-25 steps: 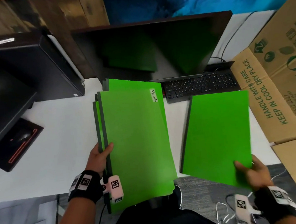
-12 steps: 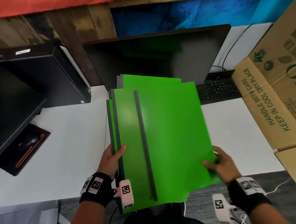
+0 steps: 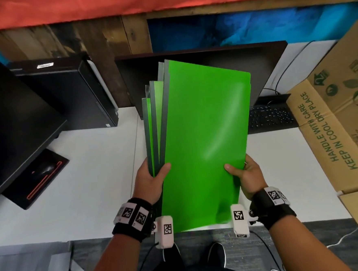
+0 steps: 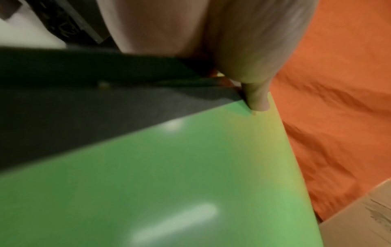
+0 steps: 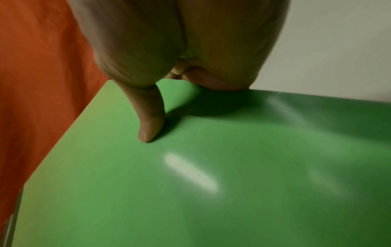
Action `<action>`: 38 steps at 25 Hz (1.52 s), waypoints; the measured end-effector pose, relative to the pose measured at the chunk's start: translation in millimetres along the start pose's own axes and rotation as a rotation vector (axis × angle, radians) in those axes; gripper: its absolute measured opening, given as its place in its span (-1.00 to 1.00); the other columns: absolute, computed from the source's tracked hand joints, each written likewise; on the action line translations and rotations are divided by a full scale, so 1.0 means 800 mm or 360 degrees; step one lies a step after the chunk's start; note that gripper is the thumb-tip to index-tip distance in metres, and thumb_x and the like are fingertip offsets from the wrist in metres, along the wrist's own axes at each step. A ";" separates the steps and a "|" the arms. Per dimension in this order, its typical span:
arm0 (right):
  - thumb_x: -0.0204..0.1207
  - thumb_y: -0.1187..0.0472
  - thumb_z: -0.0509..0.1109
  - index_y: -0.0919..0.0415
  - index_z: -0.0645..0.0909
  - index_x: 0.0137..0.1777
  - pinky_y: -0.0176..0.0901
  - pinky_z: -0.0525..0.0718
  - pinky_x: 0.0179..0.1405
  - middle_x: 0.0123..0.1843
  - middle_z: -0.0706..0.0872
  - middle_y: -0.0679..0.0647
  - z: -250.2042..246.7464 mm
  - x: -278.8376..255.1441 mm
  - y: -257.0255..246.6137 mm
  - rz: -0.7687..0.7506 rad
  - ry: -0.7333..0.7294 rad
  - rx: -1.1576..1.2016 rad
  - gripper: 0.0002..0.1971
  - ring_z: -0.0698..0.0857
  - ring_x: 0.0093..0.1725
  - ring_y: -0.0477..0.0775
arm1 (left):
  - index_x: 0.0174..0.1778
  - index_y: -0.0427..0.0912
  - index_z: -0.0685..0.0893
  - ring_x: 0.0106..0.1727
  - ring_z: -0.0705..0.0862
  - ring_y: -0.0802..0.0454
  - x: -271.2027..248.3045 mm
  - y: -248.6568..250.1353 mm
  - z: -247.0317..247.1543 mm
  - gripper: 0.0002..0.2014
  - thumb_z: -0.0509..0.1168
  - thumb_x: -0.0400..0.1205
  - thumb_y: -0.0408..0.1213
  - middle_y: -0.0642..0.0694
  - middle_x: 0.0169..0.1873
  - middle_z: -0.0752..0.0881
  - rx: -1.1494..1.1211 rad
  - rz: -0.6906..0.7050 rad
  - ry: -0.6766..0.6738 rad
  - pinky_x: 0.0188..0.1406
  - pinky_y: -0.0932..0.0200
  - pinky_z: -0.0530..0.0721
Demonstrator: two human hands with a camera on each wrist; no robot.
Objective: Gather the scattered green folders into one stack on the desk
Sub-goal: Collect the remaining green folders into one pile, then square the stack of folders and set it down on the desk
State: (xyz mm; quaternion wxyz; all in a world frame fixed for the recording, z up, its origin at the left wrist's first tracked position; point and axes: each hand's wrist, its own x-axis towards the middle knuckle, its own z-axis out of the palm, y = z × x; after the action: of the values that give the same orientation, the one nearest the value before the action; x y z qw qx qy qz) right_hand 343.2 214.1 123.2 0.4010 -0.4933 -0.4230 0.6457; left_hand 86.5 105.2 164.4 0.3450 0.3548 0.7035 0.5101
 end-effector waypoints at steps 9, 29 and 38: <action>0.35 0.52 0.53 0.12 0.55 0.30 -0.05 0.71 0.21 0.21 0.77 0.07 0.033 0.012 -0.056 -0.0497 0.0017 -0.0084 -0.45 0.77 0.20 0.04 | 0.49 -0.14 0.45 0.42 0.65 0.15 0.016 0.033 -0.001 -0.43 0.45 0.59 -0.14 -0.05 0.37 0.69 -0.0050 0.0217 0.0092 0.45 0.08 0.58; 0.44 0.30 0.52 0.25 0.53 0.32 0.07 0.70 0.24 0.15 0.78 0.03 0.044 -0.010 -0.017 -0.0551 0.0183 -0.0371 -0.55 0.77 0.15 -0.07 | 0.01 0.07 0.45 -0.21 0.54 0.65 0.009 0.076 0.025 -0.80 -0.05 0.84 -0.21 0.25 -0.18 0.49 -0.0244 0.0316 0.0486 -0.10 0.62 0.38; 0.47 0.31 0.49 0.28 0.45 0.42 -0.10 0.65 0.30 0.23 0.72 0.07 0.044 -0.010 0.007 -0.0436 0.0185 -0.0457 -0.48 0.72 0.18 -0.13 | 0.62 -0.22 0.27 0.02 0.45 0.77 0.001 0.046 0.029 -0.61 -0.11 0.85 -0.27 0.32 0.16 0.46 -0.0140 0.0117 0.0362 -0.07 0.87 0.19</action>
State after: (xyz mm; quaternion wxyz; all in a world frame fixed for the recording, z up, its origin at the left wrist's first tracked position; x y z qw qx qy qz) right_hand 309.4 199.7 125.4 0.4344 -0.5196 -0.5500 0.4888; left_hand 111.6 125.1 193.9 0.2593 0.3046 0.7016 0.5897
